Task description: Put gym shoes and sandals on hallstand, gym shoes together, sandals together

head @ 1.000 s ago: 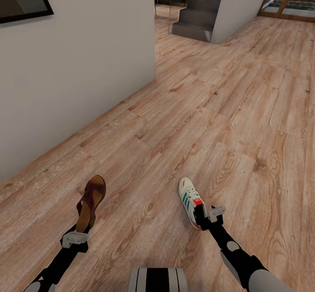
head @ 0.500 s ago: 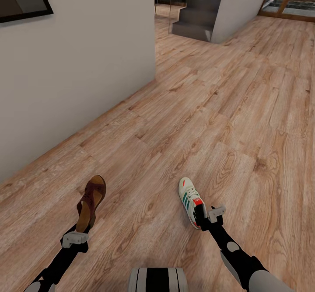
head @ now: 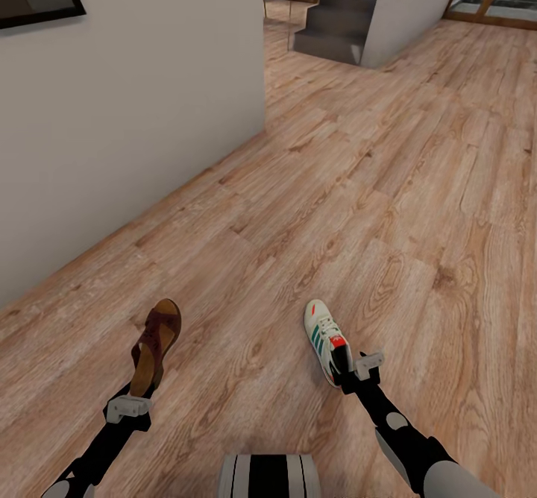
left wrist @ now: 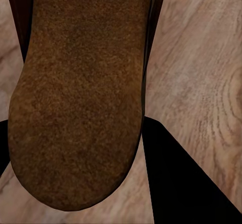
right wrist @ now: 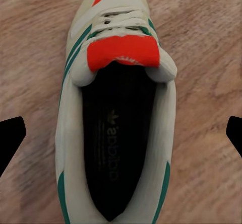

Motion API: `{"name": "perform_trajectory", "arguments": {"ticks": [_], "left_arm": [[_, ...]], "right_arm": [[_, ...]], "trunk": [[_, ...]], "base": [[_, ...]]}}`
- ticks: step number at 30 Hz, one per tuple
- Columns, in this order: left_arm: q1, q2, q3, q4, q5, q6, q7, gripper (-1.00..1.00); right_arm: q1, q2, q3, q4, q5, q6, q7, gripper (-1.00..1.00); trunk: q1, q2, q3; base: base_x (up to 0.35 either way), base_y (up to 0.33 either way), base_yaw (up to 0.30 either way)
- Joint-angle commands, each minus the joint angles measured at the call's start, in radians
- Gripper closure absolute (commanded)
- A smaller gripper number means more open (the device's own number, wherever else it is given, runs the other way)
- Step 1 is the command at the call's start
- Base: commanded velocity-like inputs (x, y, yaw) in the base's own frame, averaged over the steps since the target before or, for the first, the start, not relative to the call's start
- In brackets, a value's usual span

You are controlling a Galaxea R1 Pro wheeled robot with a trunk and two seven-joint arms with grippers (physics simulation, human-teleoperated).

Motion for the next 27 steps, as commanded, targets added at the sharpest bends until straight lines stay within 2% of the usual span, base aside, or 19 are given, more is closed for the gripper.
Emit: {"name": "perform_trajectory", "arguments": {"ticks": [1,11,27], "left_arm": [[0.000,0.000,0.002,0.001,0.007,0.000,-0.010,1.00],[0.000,0.000,0.002,0.001,0.007,0.000,-0.010,1.00],[0.000,0.000,0.002,0.001,0.007,0.000,-0.010,1.00]], "right_arm": [[0.000,0.000,0.000,0.001,0.001,-0.003,0.002,-1.00],[0.000,0.010,-0.001,0.001,0.001,-0.004,0.002,-1.00],[0.003,0.018,-0.001,0.001,0.001,-0.003,0.002,-1.00]], "trunk": [[0.000,0.000,-0.002],[0.000,0.000,-0.013],[0.000,0.000,-0.016]], "base": [[0.000,0.000,0.000],[0.000,0.000,0.000],[0.000,0.000,0.000]]}}
